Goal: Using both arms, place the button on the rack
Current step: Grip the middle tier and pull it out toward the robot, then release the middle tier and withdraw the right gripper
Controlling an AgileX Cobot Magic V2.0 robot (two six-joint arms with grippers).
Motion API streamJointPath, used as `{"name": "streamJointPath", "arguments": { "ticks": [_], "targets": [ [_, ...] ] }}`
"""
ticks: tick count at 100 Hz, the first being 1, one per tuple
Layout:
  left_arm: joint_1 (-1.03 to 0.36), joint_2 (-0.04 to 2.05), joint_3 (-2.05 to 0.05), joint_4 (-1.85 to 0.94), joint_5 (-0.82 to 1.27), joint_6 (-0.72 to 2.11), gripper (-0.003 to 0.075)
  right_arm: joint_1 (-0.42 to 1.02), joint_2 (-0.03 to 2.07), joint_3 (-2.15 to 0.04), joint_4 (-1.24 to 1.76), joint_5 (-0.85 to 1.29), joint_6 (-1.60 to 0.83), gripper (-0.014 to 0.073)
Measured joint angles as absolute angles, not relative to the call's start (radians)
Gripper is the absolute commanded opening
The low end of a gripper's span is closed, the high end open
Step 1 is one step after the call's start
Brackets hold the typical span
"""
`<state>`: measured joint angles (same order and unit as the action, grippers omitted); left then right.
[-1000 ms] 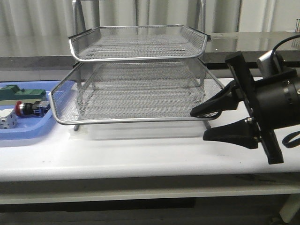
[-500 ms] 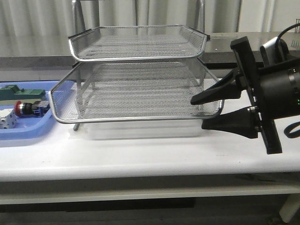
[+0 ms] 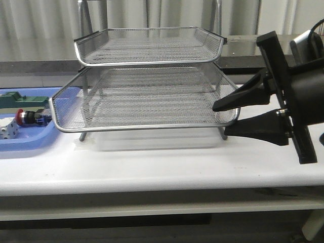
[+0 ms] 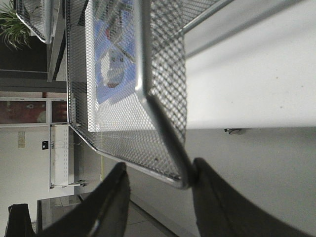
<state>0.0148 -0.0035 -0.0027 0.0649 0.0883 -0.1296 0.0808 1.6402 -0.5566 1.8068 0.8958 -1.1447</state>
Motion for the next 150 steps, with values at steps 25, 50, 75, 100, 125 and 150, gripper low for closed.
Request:
{"name": "streamJointPath", "arguments": {
  "ticks": [25, 50, 75, 100, 125, 150],
  "targets": [
    [0.015, -0.003, -0.003, 0.065, 0.088, -0.130, -0.0021, 0.081, 1.577, -0.500, 1.807, 0.860, -1.145, 0.0316],
    [0.015, -0.003, -0.003, 0.065, 0.088, -0.130, -0.0021, 0.081, 1.499, -0.449, 1.807, 0.796, -1.145, 0.0316],
    [0.015, -0.003, -0.003, 0.065, 0.088, -0.130, -0.0021, 0.081, 1.356, -0.436, 1.807, 0.674, -1.142, 0.0316],
    [0.015, -0.003, -0.003, 0.065, 0.088, -0.130, -0.0021, 0.081, 1.127, -0.433, 1.616, 0.519, -1.058, 0.0316],
    [0.015, -0.003, -0.003, 0.065, 0.088, -0.130, -0.0021, 0.081, 0.917, -0.436, 1.280, 0.463, -0.834, 0.0316],
    [0.015, -0.003, -0.003, 0.065, 0.088, -0.130, -0.0021, 0.081, 0.844, -0.576, 0.765, 0.622, -0.475, 0.0316]
  ]
}}
